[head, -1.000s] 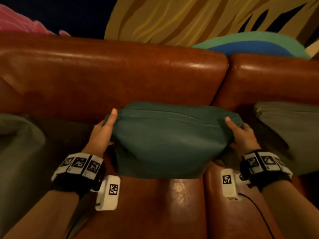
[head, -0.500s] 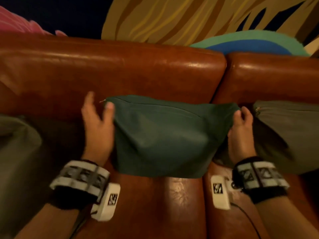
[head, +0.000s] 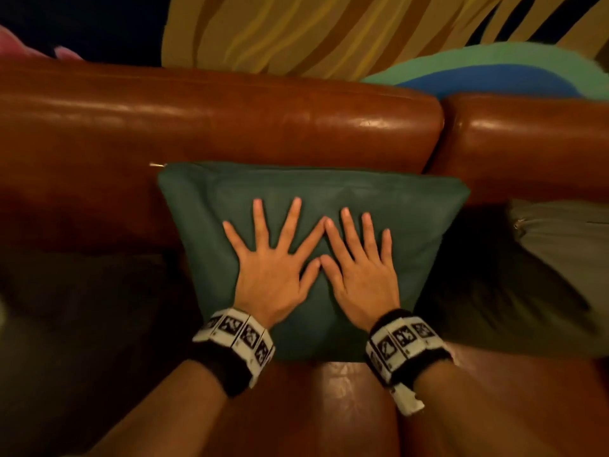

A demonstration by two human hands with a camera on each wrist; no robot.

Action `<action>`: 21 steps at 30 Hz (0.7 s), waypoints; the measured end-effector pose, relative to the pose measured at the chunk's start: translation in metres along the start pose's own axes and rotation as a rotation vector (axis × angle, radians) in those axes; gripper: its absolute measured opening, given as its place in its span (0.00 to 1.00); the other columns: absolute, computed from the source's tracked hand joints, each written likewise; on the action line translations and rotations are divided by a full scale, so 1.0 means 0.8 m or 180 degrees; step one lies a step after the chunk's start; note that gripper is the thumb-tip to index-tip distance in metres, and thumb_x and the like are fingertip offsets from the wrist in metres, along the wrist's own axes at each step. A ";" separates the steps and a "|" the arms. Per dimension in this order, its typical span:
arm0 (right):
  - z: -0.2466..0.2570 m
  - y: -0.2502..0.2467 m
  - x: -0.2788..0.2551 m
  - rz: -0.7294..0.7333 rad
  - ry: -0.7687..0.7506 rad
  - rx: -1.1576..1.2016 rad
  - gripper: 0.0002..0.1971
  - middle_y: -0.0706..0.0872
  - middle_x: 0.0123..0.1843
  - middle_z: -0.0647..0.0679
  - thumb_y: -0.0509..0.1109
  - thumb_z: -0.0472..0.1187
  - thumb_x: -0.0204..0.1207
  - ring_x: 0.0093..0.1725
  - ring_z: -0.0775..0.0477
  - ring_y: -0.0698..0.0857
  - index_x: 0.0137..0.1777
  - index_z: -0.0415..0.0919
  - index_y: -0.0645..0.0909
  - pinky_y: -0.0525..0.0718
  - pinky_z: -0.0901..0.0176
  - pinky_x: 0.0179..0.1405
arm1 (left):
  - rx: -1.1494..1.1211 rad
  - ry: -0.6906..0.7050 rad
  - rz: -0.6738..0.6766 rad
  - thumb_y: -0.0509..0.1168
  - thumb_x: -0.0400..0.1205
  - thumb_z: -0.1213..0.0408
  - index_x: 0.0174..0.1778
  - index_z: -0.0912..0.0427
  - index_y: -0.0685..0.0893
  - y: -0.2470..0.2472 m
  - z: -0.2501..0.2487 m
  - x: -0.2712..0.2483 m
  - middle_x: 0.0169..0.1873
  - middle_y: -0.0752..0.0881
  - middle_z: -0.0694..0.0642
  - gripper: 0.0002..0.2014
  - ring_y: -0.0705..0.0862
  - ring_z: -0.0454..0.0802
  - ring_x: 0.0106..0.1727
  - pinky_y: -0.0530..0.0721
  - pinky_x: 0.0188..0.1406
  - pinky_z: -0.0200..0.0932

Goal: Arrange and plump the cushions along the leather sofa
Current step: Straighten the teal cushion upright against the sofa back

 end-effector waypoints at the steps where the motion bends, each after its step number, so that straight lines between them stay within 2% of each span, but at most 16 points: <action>1: -0.007 0.006 0.015 0.0107 0.0049 -0.0010 0.28 0.52 0.87 0.54 0.38 0.60 0.88 0.87 0.43 0.51 0.86 0.57 0.43 0.43 0.40 0.82 | 0.0062 -0.0007 0.0068 0.45 0.84 0.37 0.84 0.38 0.50 0.006 0.002 0.015 0.86 0.46 0.54 0.31 0.44 0.79 0.82 0.41 0.65 0.91; 4: -0.015 0.018 0.029 0.0320 0.0070 -0.0017 0.28 0.46 0.87 0.55 0.35 0.61 0.87 0.86 0.47 0.45 0.86 0.59 0.40 0.37 0.44 0.83 | 0.0110 -0.0043 0.0297 0.44 0.84 0.37 0.84 0.39 0.51 0.018 0.004 0.033 0.86 0.47 0.54 0.31 0.42 0.77 0.83 0.41 0.66 0.91; 6: -0.010 0.011 0.026 0.0405 0.0017 0.0090 0.29 0.42 0.87 0.58 0.30 0.63 0.85 0.86 0.50 0.41 0.85 0.60 0.38 0.39 0.41 0.85 | -0.0023 0.0018 0.0299 0.41 0.84 0.36 0.84 0.37 0.48 0.010 0.001 0.027 0.86 0.46 0.52 0.31 0.41 0.74 0.83 0.42 0.68 0.89; 8: -0.012 -0.004 0.008 0.0316 0.0069 0.0132 0.30 0.46 0.87 0.57 0.32 0.63 0.86 0.88 0.48 0.45 0.86 0.58 0.42 0.42 0.37 0.85 | -0.0382 0.0185 0.0175 0.37 0.83 0.33 0.83 0.34 0.39 -0.002 0.010 0.012 0.86 0.42 0.46 0.32 0.38 0.66 0.85 0.42 0.73 0.84; 9: -0.019 -0.011 -0.004 0.0227 0.0126 0.0055 0.30 0.49 0.87 0.56 0.35 0.64 0.86 0.88 0.45 0.47 0.87 0.59 0.44 0.40 0.36 0.83 | -0.0475 0.0263 0.0121 0.36 0.82 0.31 0.83 0.33 0.37 -0.007 0.022 0.002 0.86 0.42 0.45 0.33 0.39 0.63 0.85 0.43 0.74 0.82; 11: -0.039 -0.016 -0.031 0.0143 0.0256 -0.0080 0.31 0.48 0.88 0.52 0.38 0.70 0.83 0.87 0.40 0.44 0.86 0.67 0.41 0.30 0.38 0.81 | -0.0206 0.0334 0.0001 0.37 0.80 0.27 0.83 0.33 0.42 -0.013 0.054 -0.020 0.86 0.50 0.49 0.35 0.47 0.67 0.85 0.45 0.74 0.82; 12: -0.049 -0.014 -0.038 0.0140 0.0310 -0.0105 0.32 0.46 0.88 0.51 0.38 0.73 0.81 0.87 0.39 0.41 0.84 0.70 0.38 0.26 0.39 0.80 | -0.0051 0.0233 0.0052 0.38 0.78 0.25 0.83 0.33 0.45 -0.009 0.071 -0.027 0.85 0.54 0.51 0.37 0.48 0.71 0.84 0.43 0.74 0.82; 14: -0.064 -0.005 -0.029 0.0173 0.0425 -0.0130 0.34 0.41 0.89 0.50 0.36 0.76 0.78 0.86 0.38 0.36 0.82 0.73 0.33 0.23 0.37 0.79 | 0.0109 -0.0027 0.0129 0.38 0.74 0.21 0.83 0.33 0.47 -0.001 0.092 -0.020 0.85 0.53 0.52 0.40 0.46 0.76 0.83 0.40 0.72 0.83; 17: -0.079 0.004 0.023 0.0264 0.0448 -0.0205 0.33 0.33 0.87 0.52 0.30 0.77 0.75 0.85 0.37 0.30 0.79 0.75 0.25 0.28 0.29 0.79 | 0.0166 -0.0253 0.0022 0.38 0.74 0.21 0.82 0.32 0.45 0.004 0.095 0.022 0.85 0.48 0.51 0.41 0.43 0.77 0.83 0.42 0.68 0.88; 21: -0.089 0.002 0.056 0.0582 0.0355 -0.0447 0.33 0.29 0.88 0.53 0.28 0.76 0.74 0.86 0.35 0.30 0.78 0.75 0.23 0.33 0.25 0.80 | 0.0268 -0.0437 0.0106 0.34 0.74 0.22 0.81 0.31 0.37 0.009 0.096 0.044 0.86 0.43 0.52 0.40 0.40 0.76 0.83 0.46 0.67 0.91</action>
Point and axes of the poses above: each hand's wrist, its own x-axis towards the middle knuckle, its own y-axis out of the palm, z = x × y, the point moved 8 cm from there along x, towards the middle knuckle
